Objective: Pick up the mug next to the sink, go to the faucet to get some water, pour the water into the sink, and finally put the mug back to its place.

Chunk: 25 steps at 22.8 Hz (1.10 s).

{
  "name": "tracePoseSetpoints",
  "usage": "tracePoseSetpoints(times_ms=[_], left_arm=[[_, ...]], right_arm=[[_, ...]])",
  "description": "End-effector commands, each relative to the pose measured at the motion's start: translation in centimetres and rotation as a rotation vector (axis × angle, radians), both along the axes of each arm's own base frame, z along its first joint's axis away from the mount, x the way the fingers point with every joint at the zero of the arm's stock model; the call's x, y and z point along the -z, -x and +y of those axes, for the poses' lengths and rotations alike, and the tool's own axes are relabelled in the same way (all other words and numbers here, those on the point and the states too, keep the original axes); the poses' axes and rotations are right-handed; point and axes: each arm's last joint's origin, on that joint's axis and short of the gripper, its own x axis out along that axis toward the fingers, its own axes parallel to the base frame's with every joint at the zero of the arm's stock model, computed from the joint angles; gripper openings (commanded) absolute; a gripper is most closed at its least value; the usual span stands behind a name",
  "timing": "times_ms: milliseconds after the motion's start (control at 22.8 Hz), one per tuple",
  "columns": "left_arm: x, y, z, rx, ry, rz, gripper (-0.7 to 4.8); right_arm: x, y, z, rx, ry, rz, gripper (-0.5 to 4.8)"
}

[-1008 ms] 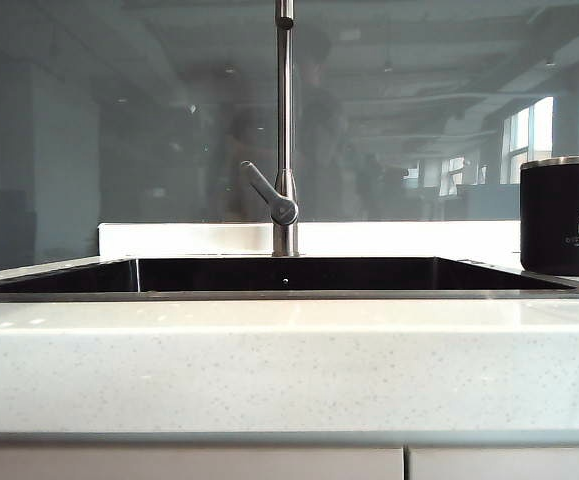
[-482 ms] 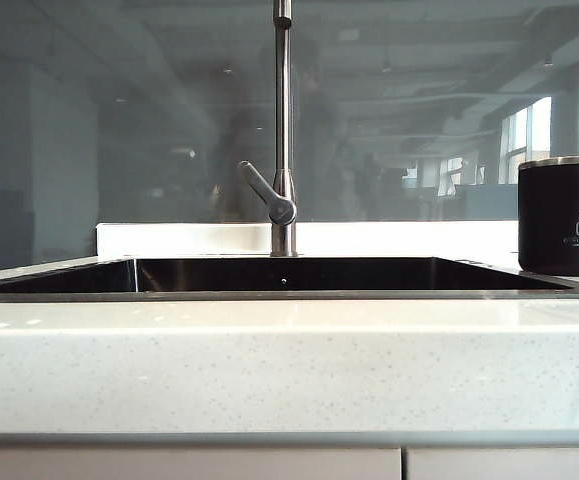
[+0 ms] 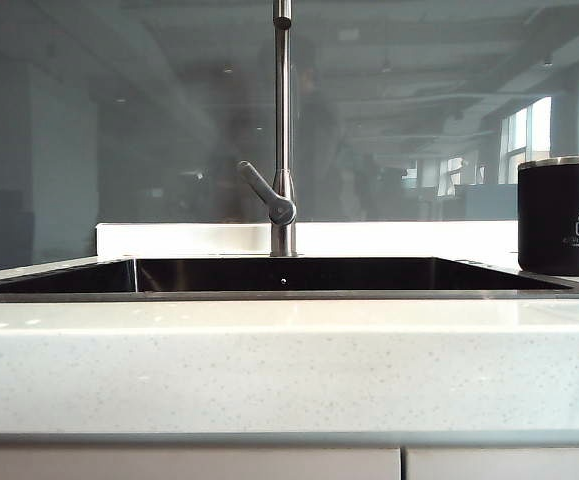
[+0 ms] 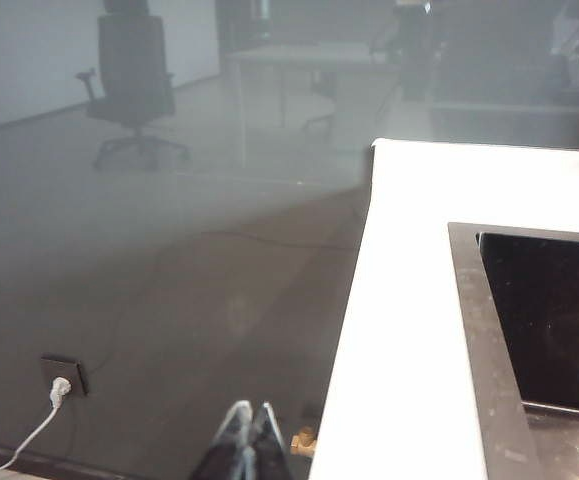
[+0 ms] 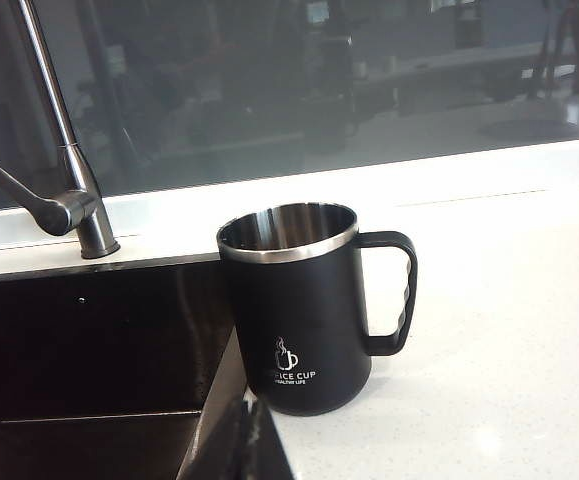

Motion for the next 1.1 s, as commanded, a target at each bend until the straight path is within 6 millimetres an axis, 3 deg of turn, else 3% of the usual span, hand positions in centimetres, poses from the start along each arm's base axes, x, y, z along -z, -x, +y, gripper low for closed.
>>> tracePoseSetpoints(times_ms=[44, 395, 1096], left_arm=[[0.00, 0.41, -0.05, 0.005, 0.010, -0.033, -0.06], [-0.51, 0.84, -0.54, 0.126, -0.005, -0.096, -0.06], [-0.40, 0.80, -0.84, 0.161, -0.003, -0.085, -0.06]], right_arm=[[-0.06, 0.01, -0.02, 0.006, 0.003, -0.016, -0.05], [-0.06, 0.01, -0.02, 0.006, 0.003, -0.016, -0.05], [-0.06, 0.01, -0.02, 0.006, 0.003, -0.015, -0.05]])
